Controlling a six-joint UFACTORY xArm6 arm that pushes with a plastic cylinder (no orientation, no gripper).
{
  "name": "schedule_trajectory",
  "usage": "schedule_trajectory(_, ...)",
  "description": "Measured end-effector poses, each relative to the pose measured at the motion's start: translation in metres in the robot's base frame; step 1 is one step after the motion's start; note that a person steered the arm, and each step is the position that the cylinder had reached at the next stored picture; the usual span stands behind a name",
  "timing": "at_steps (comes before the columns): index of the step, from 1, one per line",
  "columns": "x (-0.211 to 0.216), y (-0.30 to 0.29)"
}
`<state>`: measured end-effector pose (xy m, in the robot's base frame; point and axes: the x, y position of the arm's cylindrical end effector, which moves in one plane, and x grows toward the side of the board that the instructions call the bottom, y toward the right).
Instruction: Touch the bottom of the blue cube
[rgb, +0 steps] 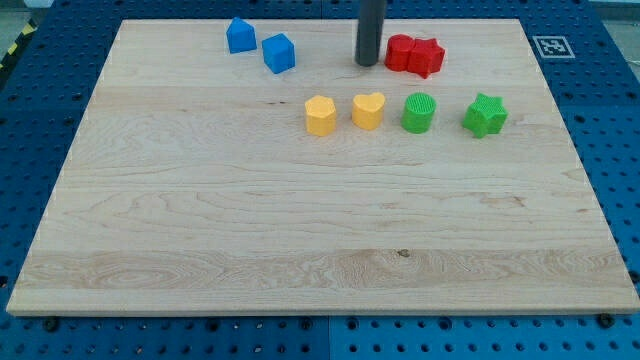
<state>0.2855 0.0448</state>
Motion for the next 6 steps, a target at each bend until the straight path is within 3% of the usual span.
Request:
schedule_trajectory(1,0.020,-0.040)
schedule_trajectory(6,0.020,-0.123)
